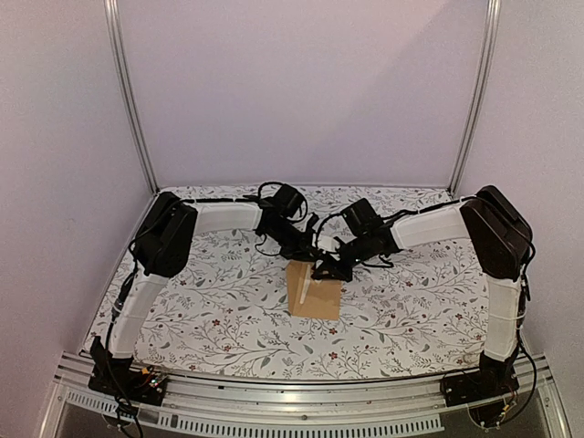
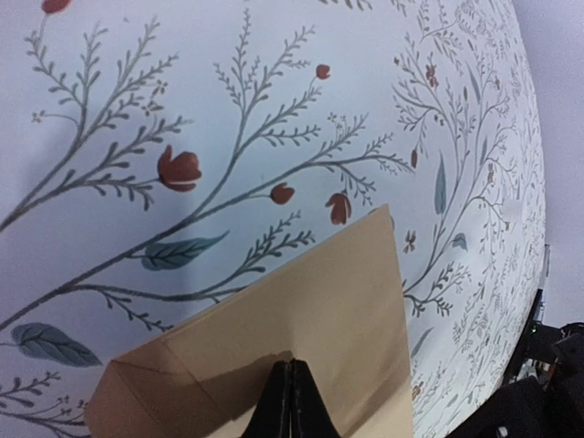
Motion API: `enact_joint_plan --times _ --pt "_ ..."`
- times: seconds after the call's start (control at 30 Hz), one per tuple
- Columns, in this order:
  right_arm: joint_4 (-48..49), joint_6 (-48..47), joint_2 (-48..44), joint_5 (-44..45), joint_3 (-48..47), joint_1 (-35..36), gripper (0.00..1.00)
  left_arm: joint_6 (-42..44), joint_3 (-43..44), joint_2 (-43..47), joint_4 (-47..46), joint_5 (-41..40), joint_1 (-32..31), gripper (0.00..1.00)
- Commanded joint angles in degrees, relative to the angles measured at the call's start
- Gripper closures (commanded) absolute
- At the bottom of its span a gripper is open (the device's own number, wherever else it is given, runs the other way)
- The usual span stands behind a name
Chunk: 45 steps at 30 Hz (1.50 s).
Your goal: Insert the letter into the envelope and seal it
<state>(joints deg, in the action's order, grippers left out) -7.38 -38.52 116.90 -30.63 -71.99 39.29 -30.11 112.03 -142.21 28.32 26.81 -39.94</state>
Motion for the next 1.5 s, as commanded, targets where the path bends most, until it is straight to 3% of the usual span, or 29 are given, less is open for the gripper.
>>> enact_joint_plan --times 0.0,0.27,0.53,0.77,1.2,1.47 --pt "-5.83 -0.62 0.60 -3.62 1.65 0.50 1.00 -0.02 -0.76 -2.45 1.83 -0.72 1.34 1.00" --pt "-7.00 -1.20 0.35 -3.51 1.77 0.79 1.00 0.05 -0.76 -2.77 2.02 -0.71 1.35 1.00" --pt "-0.91 5.75 0.74 5.22 -0.36 -0.95 1.00 0.23 -0.76 -2.72 2.01 -0.19 1.36 1.00" --pt "1.22 5.89 1.22 8.47 -0.96 -1.99 1.00 0.36 -0.76 -2.85 1.85 0.11 1.33 1.00" --pt "-6.33 1.16 1.09 -1.73 0.90 0.62 1.00 0.23 -0.76 -2.84 1.83 0.09 1.45 1.00" --pt "-8.18 0.32 0.84 -3.60 0.95 1.40 1.00 0.27 -0.56 -3.03 1.77 0.01 1.48 1.00"
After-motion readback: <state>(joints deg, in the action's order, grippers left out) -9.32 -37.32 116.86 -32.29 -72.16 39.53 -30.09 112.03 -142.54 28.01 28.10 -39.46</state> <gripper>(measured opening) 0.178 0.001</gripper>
